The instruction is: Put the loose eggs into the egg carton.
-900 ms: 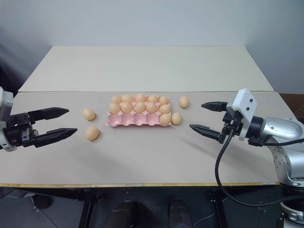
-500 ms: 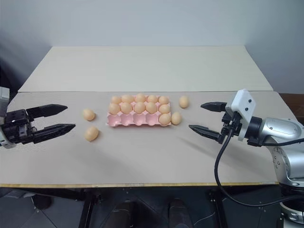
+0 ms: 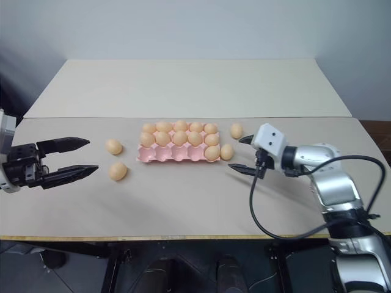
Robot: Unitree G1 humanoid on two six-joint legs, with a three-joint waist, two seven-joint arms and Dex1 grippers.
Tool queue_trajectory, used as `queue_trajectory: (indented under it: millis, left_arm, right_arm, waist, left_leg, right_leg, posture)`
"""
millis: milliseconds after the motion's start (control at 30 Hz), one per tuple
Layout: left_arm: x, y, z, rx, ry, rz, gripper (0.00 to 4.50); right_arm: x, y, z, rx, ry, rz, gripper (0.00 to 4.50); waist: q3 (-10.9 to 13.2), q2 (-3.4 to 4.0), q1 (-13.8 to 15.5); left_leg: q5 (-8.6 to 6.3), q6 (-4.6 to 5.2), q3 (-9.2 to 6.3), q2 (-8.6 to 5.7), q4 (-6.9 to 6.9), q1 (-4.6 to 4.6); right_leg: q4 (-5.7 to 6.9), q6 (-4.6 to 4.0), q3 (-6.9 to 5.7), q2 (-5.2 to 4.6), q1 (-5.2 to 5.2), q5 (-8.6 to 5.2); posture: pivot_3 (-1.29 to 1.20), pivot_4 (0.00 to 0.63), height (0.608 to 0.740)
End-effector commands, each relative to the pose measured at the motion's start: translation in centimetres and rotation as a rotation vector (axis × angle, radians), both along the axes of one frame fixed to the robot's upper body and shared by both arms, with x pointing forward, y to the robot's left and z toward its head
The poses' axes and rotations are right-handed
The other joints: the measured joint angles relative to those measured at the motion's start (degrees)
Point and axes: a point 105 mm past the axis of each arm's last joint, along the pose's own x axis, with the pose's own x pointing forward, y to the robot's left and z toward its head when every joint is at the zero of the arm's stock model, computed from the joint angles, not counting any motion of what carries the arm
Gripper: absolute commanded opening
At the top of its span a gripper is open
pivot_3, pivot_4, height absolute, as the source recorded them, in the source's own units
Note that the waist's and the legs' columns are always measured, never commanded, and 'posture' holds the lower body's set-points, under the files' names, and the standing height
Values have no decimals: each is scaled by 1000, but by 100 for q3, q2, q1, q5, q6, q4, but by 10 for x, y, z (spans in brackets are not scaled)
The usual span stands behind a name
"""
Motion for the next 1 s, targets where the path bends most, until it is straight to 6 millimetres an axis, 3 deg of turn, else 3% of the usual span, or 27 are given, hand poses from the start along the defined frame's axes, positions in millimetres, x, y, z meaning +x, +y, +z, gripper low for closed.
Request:
queue_trajectory:
  millis: [33, 333, 433, 533, 600, 833, 900, 1000]
  left_arm:
    - [-1, -1, 6, 19, -30, -9, 4448]
    - [-4, -1, 4, 31, -38, 10, 4448]
    - [-5, -1, 6, 34, -45, 16, 4500]
    - [-6, 0, 7, 38, -50, 20, 4500]
    - [-6, 0, 7, 39, -52, 22, 4500]
    - [-6, -1, 6, 42, -59, 29, 4500]
    - [-6, -1, 5, 41, -59, 29, 4500]
    - [-4, -2, 5, 40, -59, 25, 4500]
  right_arm:
    - [17, 5, -2, -44, -53, -11, 4500]
    - [47, 15, -27, -118, -45, -21, 4500]
    - [51, 14, -30, -131, -37, -29, 3883]
    - [53, 11, -22, -100, -51, -45, 2847]
    - [51, 6, -18, -93, -65, -54, 2426]
    - [19, -22, -1, -147, -84, -35, 2426]
    - [14, -17, 13, -128, -113, -22, 2426]
    - [13, 8, 40, -38, -170, 16, 2426]
  waist:
    - [0, 0, -1]
    - [0, 0, -3]
    - [0, 0, -7]
    - [0, 0, -5]
    - [0, 0, -5]
    - [0, 0, 37]
    - [0, 0, 13]
    - [0, 0, -90]
  left_leg:
    - [0, 0, 0, 1, 0, 1]
    - [1, -2, 0, 0, 0, -2]
    - [1, -2, 0, 0, 0, -2]
    - [1, -2, 0, 0, 0, -2]
    - [1, -2, 0, 0, 1, -2]
    - [1, -2, 0, -1, 1, -5]
    - [1, -2, 1, -2, 4, -4]
    - [1, -1, 7, 4, 3, 12]
  right_leg:
    - [2, 0, 0, 2, 0, 0]
    - [4, 0, 2, 2, -5, 0]
    - [4, 0, 4, 2, -5, 0]
    - [4, 0, 4, 2, -6, 0]
    - [6, -1, 5, 2, -6, 0]
    - [3, 0, 5, 0, -5, 0]
    - [6, 0, 5, -1, -4, 0]
    - [22, -1, 22, 11, -4, 0]
  posture:
    - [0, 150, 740]
    - [0, 150, 740]
    - [0, 150, 740]
    - [0, 150, 740]
    - [0, 150, 740]
    - [0, 150, 740]
    - [0, 150, 740]
    - [0, 150, 740]
